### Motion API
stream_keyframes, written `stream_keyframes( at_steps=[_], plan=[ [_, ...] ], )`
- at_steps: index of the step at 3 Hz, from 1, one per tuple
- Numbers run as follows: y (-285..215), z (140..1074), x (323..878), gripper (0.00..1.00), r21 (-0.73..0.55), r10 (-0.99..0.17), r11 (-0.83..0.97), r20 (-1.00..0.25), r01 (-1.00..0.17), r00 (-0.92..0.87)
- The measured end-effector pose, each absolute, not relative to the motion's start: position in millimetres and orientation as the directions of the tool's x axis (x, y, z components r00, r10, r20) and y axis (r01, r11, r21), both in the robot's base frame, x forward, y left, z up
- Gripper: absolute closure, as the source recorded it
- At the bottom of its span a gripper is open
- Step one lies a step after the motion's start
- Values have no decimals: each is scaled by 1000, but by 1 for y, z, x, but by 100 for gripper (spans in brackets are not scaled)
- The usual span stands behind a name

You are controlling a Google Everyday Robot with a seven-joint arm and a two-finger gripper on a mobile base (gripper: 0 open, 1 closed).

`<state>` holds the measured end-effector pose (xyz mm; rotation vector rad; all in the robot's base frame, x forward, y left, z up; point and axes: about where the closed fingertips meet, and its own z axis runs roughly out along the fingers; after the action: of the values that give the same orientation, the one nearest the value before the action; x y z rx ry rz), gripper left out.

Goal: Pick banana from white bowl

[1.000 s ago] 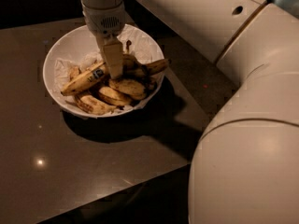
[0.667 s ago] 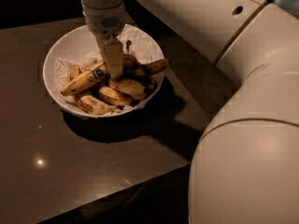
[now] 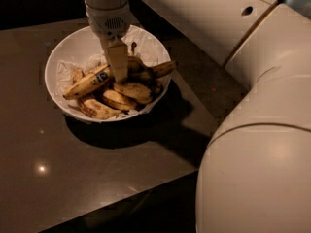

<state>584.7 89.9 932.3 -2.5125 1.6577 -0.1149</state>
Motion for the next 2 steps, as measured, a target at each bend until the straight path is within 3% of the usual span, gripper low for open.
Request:
stream_keyframes(
  at_steps=[2],
  plan=[
    [90, 940, 585, 100, -149, -919, -389, -8, -909, 394]
  ],
)
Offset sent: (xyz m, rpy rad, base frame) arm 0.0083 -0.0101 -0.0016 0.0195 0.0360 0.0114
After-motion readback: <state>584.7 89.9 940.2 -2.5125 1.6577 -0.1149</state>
